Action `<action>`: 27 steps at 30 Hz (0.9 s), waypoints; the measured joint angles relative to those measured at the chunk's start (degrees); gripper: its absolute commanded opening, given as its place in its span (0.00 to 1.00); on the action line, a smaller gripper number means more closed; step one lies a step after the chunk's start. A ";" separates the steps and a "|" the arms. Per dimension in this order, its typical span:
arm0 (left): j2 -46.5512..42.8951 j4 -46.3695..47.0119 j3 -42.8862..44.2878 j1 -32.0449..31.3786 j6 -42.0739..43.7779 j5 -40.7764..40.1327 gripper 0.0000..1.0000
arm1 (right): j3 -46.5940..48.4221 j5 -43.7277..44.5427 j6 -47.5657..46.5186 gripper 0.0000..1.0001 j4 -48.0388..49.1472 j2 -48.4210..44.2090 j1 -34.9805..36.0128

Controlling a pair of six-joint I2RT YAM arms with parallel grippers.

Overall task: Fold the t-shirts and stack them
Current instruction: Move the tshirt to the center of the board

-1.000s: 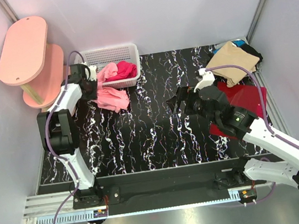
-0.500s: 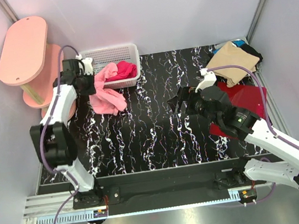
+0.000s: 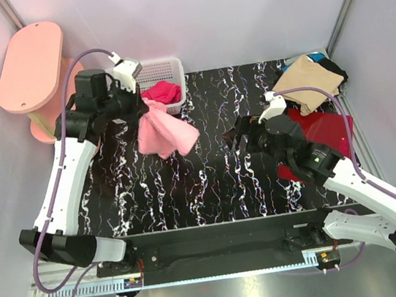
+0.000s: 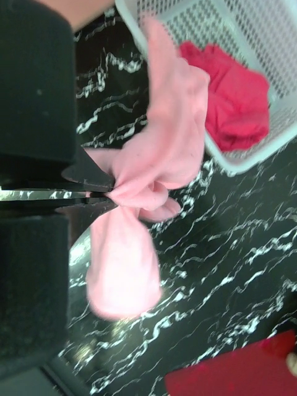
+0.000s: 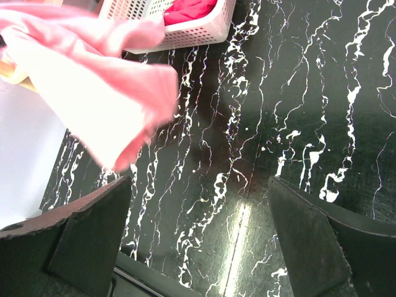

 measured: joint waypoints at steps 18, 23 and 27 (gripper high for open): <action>2.82 -7.04 7.32 -10.14 0.24 6.32 0.00 | -0.31 1.05 -0.04 1.00 -0.81 -0.98 0.00; 0.81 -9.64 9.99 -11.78 1.75 9.07 0.00 | -0.31 1.11 -0.42 1.00 -0.83 -0.87 0.00; -2.23 -10.19 13.03 -11.76 2.67 10.12 0.00 | -0.31 1.11 -0.46 1.00 -0.83 -0.57 0.00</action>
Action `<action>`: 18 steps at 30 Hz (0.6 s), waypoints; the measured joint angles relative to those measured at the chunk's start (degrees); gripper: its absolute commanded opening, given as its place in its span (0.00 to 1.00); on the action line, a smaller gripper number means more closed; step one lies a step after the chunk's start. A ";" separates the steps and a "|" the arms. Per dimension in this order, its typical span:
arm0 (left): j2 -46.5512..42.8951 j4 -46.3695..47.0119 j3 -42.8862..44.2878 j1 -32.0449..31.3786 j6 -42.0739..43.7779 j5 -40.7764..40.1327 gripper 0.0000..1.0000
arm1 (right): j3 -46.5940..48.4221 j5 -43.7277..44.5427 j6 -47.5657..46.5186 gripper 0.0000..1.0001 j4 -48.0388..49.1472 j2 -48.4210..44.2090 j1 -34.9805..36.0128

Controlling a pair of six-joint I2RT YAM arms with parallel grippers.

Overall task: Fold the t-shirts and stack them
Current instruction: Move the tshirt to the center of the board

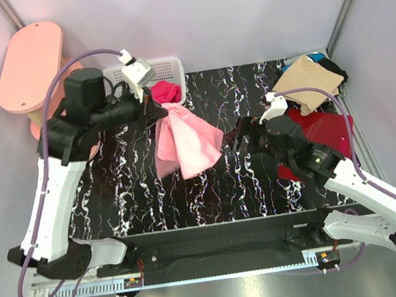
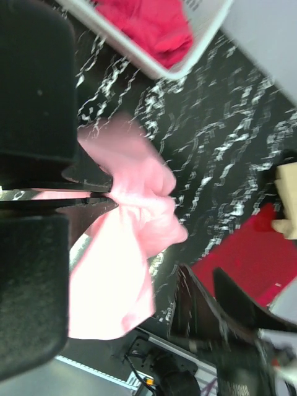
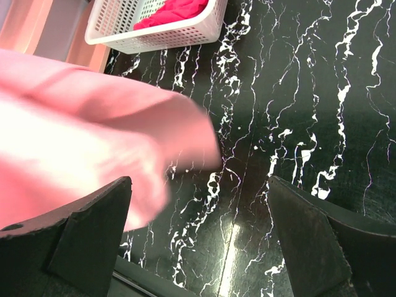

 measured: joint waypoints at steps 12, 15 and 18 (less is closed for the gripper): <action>-5.40 1.03 -9.68 -0.02 2.16 1.25 0.00 | 0.04 -0.04 0.04 1.00 0.00 2.19 0.00; -3.48 1.57 -15.80 -0.02 3.02 1.22 0.00 | 0.04 -0.04 0.04 1.00 0.00 2.40 0.00; -0.92 2.01 -21.42 -0.02 3.98 0.98 0.00 | 0.04 -0.04 0.04 1.00 0.00 2.51 0.00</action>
